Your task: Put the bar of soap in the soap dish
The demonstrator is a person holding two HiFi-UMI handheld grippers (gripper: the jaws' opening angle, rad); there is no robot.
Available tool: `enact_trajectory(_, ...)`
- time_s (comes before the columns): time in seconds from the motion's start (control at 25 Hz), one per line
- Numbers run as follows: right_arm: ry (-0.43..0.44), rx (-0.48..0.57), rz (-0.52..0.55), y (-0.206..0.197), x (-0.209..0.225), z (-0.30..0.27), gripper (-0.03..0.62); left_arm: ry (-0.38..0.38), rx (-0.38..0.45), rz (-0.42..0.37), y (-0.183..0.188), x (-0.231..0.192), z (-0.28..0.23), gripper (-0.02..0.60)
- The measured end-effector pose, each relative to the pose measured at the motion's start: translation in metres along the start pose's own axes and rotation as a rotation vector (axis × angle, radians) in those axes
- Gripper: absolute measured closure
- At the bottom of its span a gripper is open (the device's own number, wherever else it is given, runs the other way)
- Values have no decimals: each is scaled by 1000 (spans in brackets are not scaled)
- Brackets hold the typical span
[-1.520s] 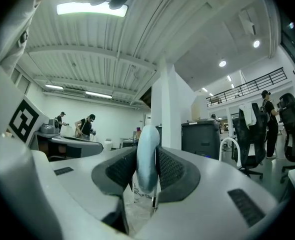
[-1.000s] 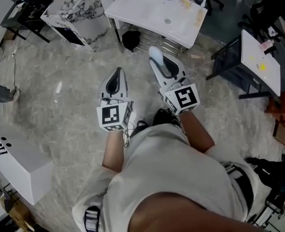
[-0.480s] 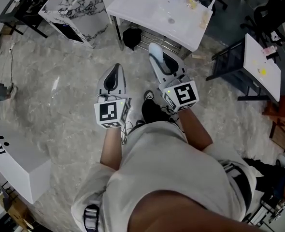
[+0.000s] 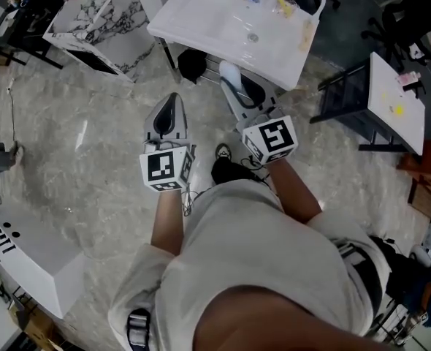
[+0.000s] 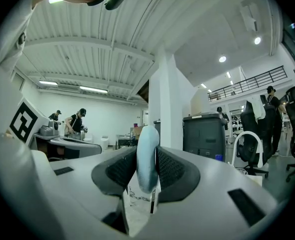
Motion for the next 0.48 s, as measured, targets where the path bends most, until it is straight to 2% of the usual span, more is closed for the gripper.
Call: enact_trajectory(0.48,-14,-21,-67,-25,81,-53,479,-28,-49,-6,-13,-5,-101,563)
Point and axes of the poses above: the fingertips, and each gripper's own axes: z backward along the fingers, x to its right, y out of its top, the point moved 2 cm from there along z, backward along the fingers, and after that the axes turned 7 degrees about x, right-handed, at the moved point
